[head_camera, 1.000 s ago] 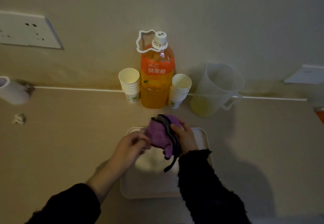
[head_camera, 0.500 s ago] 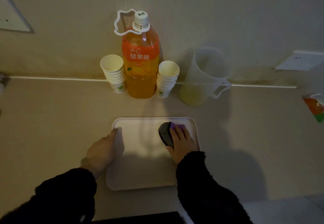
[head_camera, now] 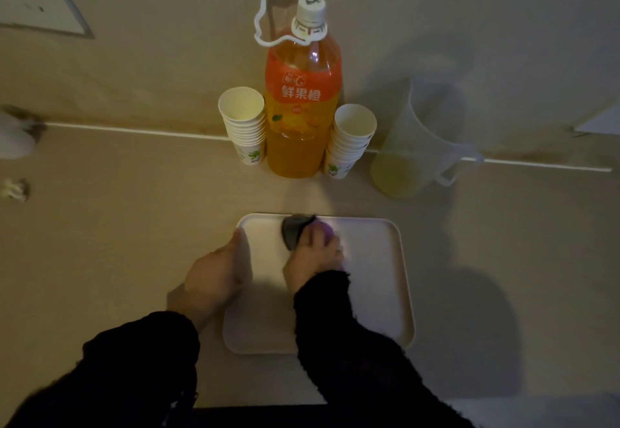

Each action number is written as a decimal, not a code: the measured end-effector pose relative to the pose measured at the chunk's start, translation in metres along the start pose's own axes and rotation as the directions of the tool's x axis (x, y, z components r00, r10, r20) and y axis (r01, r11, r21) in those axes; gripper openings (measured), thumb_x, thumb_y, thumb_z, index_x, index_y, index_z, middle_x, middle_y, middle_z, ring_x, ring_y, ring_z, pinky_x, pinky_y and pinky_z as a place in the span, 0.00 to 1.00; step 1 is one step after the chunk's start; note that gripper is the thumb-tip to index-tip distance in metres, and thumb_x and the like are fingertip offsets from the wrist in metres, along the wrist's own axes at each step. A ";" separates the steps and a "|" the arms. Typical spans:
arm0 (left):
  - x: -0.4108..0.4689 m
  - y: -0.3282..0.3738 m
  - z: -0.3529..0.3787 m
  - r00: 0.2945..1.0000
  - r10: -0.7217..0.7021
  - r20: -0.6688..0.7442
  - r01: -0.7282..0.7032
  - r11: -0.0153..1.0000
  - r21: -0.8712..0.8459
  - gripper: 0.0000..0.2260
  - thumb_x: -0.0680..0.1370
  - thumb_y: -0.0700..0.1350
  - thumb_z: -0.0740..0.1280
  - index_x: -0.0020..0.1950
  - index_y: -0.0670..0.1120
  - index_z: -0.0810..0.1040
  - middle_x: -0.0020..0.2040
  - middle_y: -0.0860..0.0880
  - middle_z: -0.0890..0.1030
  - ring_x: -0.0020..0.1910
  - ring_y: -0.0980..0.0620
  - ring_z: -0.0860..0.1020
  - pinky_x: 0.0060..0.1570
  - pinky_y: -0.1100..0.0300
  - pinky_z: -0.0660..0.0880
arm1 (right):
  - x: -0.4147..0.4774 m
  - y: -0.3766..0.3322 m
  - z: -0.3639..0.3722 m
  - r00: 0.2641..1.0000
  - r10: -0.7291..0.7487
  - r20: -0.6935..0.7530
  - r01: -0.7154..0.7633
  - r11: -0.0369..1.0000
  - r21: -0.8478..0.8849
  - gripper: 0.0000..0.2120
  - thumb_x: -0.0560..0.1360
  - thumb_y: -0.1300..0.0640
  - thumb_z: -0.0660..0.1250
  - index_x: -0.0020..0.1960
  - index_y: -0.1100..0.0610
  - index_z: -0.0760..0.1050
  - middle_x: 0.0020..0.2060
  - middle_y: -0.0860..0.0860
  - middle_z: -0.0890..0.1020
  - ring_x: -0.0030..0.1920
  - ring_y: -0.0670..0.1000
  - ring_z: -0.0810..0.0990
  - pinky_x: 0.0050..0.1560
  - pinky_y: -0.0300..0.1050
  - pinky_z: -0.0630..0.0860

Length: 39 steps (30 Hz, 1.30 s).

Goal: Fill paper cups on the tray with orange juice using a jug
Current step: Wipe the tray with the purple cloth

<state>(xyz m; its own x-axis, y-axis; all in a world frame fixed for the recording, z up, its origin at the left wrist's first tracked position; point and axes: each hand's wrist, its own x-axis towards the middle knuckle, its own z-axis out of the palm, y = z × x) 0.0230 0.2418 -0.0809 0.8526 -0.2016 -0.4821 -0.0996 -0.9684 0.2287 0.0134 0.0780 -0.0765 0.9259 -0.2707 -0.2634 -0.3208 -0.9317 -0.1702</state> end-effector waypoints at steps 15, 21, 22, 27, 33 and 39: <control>0.008 -0.016 -0.004 0.985 -0.062 0.162 0.157 0.721 -0.675 0.13 0.80 0.60 0.57 0.57 0.58 0.77 0.49 0.46 0.83 0.43 0.44 0.78 0.46 0.50 0.73 | -0.031 -0.043 0.009 0.768 -0.288 0.572 0.334 0.942 0.025 0.22 0.77 0.56 0.64 0.70 0.54 0.67 0.70 0.55 0.61 0.70 0.61 0.55 0.68 0.58 0.58; 0.018 -0.009 0.012 0.990 -0.135 0.049 0.143 0.954 -0.263 0.29 0.79 0.48 0.60 0.78 0.48 0.54 0.69 0.41 0.72 0.62 0.39 0.73 0.57 0.52 0.71 | -0.056 -0.023 0.015 0.707 -0.381 0.596 0.473 0.881 0.002 0.24 0.73 0.54 0.70 0.68 0.55 0.70 0.68 0.56 0.64 0.68 0.61 0.60 0.67 0.58 0.62; 0.020 -0.008 0.015 0.991 -0.128 0.029 0.132 0.956 -0.263 0.28 0.79 0.49 0.61 0.77 0.48 0.56 0.67 0.41 0.73 0.61 0.39 0.74 0.56 0.51 0.72 | -0.061 -0.016 0.013 0.709 -0.386 0.589 0.484 0.875 -0.008 0.23 0.74 0.55 0.69 0.67 0.56 0.71 0.68 0.58 0.65 0.68 0.61 0.61 0.66 0.59 0.62; 0.020 -0.006 0.013 0.994 -0.108 0.012 0.107 0.962 -0.253 0.22 0.76 0.51 0.64 0.68 0.49 0.65 0.59 0.41 0.77 0.55 0.38 0.76 0.47 0.53 0.71 | -0.083 0.037 0.003 0.793 -0.408 0.452 0.484 0.873 -0.060 0.13 0.71 0.56 0.69 0.53 0.63 0.78 0.56 0.60 0.77 0.58 0.61 0.73 0.60 0.53 0.71; 0.018 -0.008 0.013 0.994 -0.105 0.002 0.102 0.963 -0.249 0.23 0.72 0.51 0.63 0.67 0.49 0.66 0.59 0.40 0.77 0.56 0.37 0.76 0.50 0.52 0.72 | -0.070 0.094 -0.009 0.834 -0.132 0.536 0.268 0.946 -0.184 0.19 0.70 0.52 0.69 0.58 0.60 0.75 0.56 0.59 0.74 0.54 0.63 0.76 0.56 0.56 0.75; 0.021 -0.007 0.016 0.990 -0.143 -0.005 0.138 0.966 -0.219 0.23 0.75 0.48 0.63 0.69 0.50 0.64 0.62 0.40 0.76 0.57 0.37 0.75 0.51 0.52 0.71 | -0.058 0.132 -0.028 0.781 0.073 0.620 0.016 0.991 -0.136 0.17 0.63 0.52 0.65 0.50 0.52 0.83 0.51 0.54 0.82 0.47 0.58 0.80 0.54 0.53 0.79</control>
<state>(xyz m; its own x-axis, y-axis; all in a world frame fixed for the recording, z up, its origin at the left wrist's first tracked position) 0.0332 0.2424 -0.1061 0.8604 -0.0609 -0.5059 0.1337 -0.9311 0.3395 -0.0768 -0.0360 -0.0576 0.5766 -0.1291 -0.8067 -0.2758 -0.9602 -0.0434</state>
